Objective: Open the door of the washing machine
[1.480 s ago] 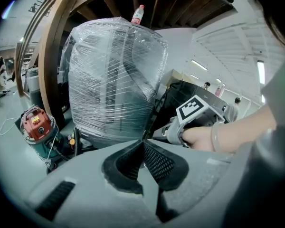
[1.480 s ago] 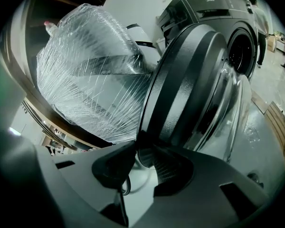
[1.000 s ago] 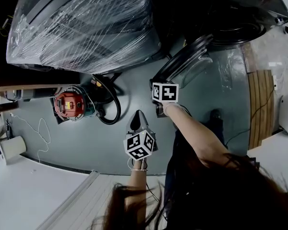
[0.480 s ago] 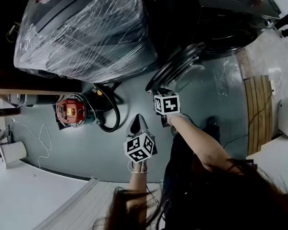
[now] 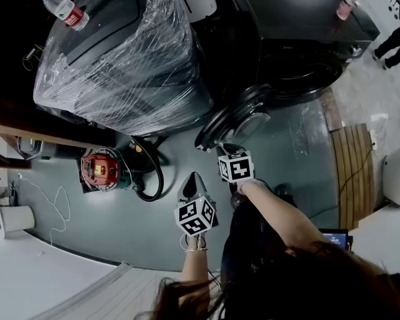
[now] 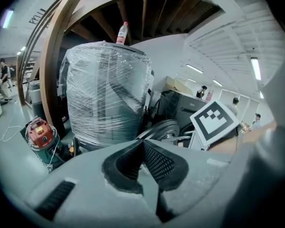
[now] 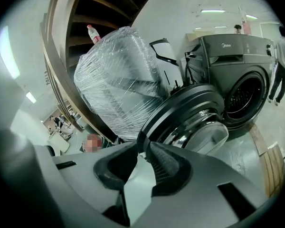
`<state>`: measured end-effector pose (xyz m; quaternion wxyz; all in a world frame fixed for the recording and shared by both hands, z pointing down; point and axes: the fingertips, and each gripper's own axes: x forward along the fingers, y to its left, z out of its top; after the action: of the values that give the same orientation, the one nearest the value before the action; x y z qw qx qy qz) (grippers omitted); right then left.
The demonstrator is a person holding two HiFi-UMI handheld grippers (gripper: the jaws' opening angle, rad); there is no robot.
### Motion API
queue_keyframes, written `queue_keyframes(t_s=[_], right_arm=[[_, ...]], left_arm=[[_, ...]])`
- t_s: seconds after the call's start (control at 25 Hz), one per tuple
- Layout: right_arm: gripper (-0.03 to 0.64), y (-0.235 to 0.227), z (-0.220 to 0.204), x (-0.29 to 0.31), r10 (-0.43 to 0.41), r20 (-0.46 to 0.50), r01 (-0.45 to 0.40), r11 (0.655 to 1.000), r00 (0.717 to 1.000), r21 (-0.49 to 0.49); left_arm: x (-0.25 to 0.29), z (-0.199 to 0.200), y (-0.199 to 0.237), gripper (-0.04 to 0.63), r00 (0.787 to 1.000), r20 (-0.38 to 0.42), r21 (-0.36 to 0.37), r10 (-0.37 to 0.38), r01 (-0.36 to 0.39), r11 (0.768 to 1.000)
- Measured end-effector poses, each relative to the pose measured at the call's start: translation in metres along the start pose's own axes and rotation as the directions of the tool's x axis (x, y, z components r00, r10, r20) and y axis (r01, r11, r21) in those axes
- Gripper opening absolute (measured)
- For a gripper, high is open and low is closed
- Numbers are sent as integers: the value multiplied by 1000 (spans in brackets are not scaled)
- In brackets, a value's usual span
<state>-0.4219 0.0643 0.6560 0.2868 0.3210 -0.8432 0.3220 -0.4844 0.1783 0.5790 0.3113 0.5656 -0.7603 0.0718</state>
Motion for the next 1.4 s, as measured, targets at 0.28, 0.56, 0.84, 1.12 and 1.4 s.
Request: queue_keyframes(t_s=[0.28, 0.56, 0.84, 1.12, 1.4], right_arm=[[72, -32, 11, -51, -16, 31, 17, 999, 999, -31], [66, -65, 26, -103, -25, 71, 28, 999, 997, -47], [57, -89, 37, -158, -29, 125, 37, 997, 992, -69], [48, -124, 51, -210, -48, 178, 62, 995, 983, -78], [44, -152, 71, -260, -53, 239, 83, 990, 970, -117]], left_arm=[[-11, 17, -44, 12, 999, 39, 1, -25, 25, 1000], [-19, 33, -101, 12, 996, 64, 55, -69, 66, 996], [-25, 48, -168, 12, 985, 76, 117, -152, 142, 983], [-33, 62, -225, 12, 971, 93, 174, -219, 201, 964], [-38, 81, -280, 11, 953, 116, 234, -279, 246, 940]])
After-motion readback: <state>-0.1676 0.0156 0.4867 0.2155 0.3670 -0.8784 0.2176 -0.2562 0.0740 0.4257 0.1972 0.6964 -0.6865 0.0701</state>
